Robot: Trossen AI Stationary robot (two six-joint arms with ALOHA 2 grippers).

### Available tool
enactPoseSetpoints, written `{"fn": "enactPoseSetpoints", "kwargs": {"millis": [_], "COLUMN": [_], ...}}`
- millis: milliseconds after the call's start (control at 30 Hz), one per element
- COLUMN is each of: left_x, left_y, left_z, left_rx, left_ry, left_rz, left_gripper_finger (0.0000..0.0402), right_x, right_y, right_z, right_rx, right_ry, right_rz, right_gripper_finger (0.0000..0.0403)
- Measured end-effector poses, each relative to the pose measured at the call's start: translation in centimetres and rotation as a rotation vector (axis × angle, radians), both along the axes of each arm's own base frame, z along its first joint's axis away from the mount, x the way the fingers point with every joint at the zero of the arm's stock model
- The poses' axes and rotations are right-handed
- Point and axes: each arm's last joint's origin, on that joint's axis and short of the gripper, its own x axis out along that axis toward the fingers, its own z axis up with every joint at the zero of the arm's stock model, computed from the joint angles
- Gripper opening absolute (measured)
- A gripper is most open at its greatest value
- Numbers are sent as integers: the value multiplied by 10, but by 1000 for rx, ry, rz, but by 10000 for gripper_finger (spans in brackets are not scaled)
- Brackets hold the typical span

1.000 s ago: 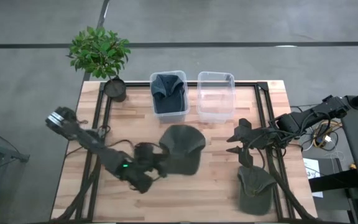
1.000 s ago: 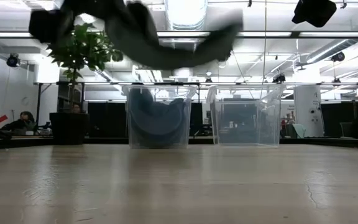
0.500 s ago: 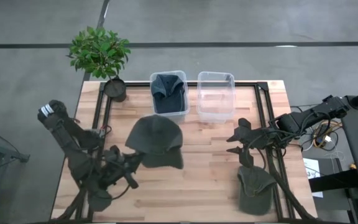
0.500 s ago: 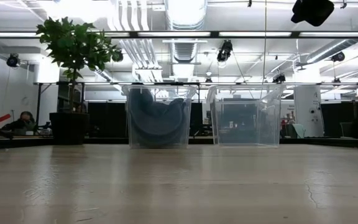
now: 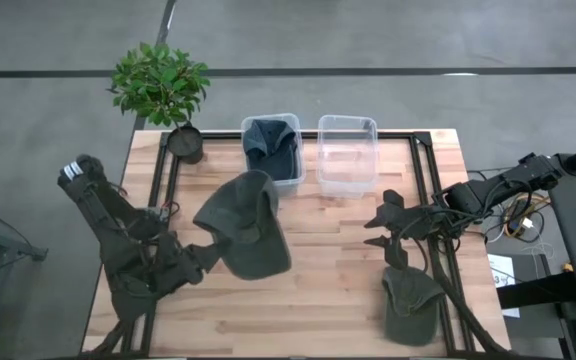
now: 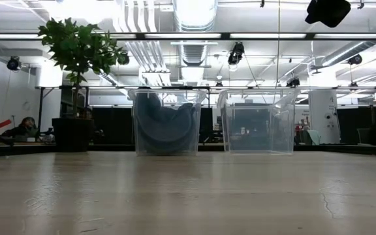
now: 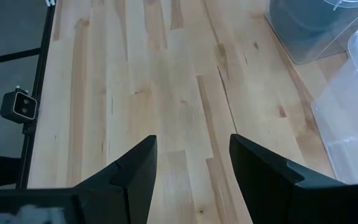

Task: Pick & Place hat
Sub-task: Put the left black cap into the right transparent bin

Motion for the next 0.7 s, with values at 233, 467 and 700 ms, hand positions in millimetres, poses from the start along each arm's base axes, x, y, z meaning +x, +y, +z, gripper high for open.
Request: {"fn": "enactPoseSetpoints", "kwargs": {"millis": [233,467,700], "left_x": [-4,-6,23], "left_y": [5,7,10], "left_z": [15,25,20], "left_rx": [-86,-65,68], "left_ry": [-58,-67,-28], "left_rz": [-92,-114,-254], "left_gripper_finger": [3,3,3], "right_x": [0,0,0], "right_y": [0,0,0], "right_z": [0,0,0], "right_rx": [0,3,3], "right_ry": [-1,-1,0], "right_rz": [0,-3,-3], "right_gripper_finger": [196,196,196]}}
